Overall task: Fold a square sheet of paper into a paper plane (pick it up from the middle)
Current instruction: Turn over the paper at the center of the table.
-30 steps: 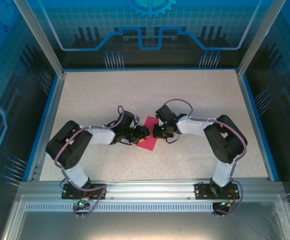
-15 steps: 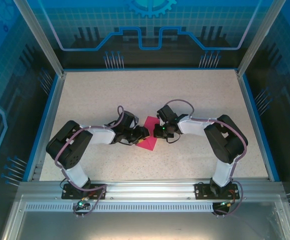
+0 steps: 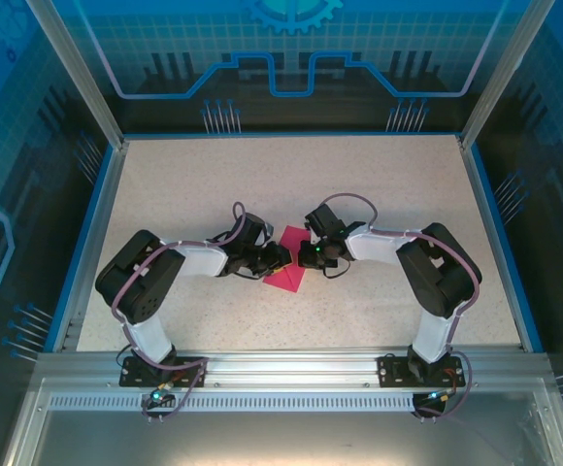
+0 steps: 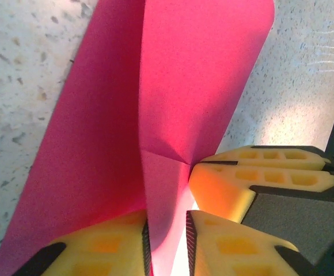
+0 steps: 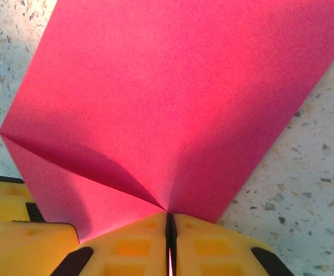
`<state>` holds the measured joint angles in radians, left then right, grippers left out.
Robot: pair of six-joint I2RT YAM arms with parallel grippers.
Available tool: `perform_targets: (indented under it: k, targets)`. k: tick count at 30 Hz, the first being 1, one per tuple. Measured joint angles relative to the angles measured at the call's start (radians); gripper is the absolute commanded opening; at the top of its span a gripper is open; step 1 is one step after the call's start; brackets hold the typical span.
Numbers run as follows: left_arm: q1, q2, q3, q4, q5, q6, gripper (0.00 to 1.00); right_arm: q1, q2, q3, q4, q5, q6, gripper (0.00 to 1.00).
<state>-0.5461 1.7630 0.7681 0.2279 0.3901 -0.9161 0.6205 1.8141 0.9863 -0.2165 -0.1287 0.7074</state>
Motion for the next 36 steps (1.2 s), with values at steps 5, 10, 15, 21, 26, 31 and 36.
perform_targets:
  k: [5, 10, 15, 21, 26, 31, 36]
  targets:
    - [0.0, 0.0, 0.0, 0.016, 0.0, 0.045, 0.03, -0.012, -0.015, -0.012, 0.008, -0.014, 0.003, 0.14]
    - [0.0, -0.05, -0.008, -0.011, -0.02, 0.11, 0.0, -0.046, -0.164, -0.053, 0.002, -0.006, 0.009, 0.37]
    - [0.0, -0.215, -0.006, -0.14, -0.089, 0.204, 0.0, -0.075, -0.396, -0.078, -0.009, 0.055, 0.006, 0.64]
    - [0.0, -0.414, 0.052, -0.402, -0.259, 0.318, 0.0, -0.092, -0.546, -0.133, -0.06, 0.179, -0.006, 0.8]
    - [0.0, -0.489, 0.152, -0.629, -0.468, 0.388, 0.0, -0.096, -0.585, -0.189, -0.114, 0.259, -0.001, 0.86]
    - [-0.005, -0.49, 0.241, -0.817, -0.712, 0.424, 0.01, -0.098, -0.592, -0.22, -0.14, 0.306, 0.006, 0.88]
    - [-0.042, -0.38, 0.335, -0.98, -0.966, 0.421, 0.02, -0.101, -0.592, -0.222, -0.169, 0.342, 0.022, 0.89]
